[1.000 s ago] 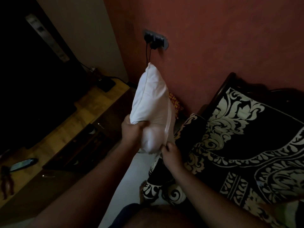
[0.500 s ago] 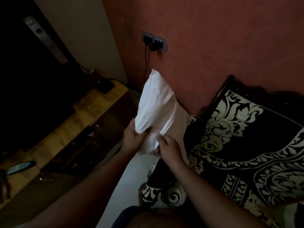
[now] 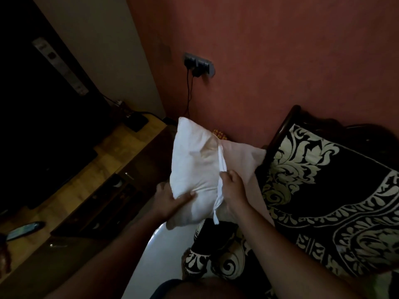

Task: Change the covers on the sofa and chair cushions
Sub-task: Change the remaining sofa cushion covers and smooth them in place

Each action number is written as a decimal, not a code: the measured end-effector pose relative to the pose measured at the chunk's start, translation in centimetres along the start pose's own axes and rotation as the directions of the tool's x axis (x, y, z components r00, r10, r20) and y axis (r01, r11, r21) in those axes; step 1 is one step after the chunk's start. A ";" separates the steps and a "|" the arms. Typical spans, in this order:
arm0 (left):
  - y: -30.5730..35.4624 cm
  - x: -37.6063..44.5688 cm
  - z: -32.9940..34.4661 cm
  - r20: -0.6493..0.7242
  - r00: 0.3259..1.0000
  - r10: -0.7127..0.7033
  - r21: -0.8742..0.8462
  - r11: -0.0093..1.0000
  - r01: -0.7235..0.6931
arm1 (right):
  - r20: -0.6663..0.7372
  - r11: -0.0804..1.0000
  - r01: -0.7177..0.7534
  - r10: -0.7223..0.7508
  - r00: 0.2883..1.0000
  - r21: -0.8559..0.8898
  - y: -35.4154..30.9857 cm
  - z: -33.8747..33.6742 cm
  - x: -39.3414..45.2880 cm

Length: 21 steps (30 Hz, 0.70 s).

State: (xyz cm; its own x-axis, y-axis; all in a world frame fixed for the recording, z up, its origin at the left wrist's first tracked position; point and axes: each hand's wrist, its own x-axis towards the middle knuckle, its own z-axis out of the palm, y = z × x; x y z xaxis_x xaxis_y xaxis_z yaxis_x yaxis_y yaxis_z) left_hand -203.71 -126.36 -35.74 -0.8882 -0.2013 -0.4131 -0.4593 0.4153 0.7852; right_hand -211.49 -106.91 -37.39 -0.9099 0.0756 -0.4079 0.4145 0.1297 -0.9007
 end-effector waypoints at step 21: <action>3.5 4.0 0.9 -0.055 0.995 0.077 -0.134 0.987 -0.084 | 0.242 0.965 -0.151 0.098 0.965 0.212 1.0 -1.6 -0.6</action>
State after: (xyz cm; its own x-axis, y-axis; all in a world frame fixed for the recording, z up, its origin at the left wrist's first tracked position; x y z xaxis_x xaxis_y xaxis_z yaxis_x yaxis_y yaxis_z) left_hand -208.85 -124.95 -35.03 -0.9204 -0.2173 -0.3249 -0.3806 0.3085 0.8718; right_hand -210.45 -105.27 -37.83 -0.8415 -0.1533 -0.5180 0.5344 -0.0960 -0.8397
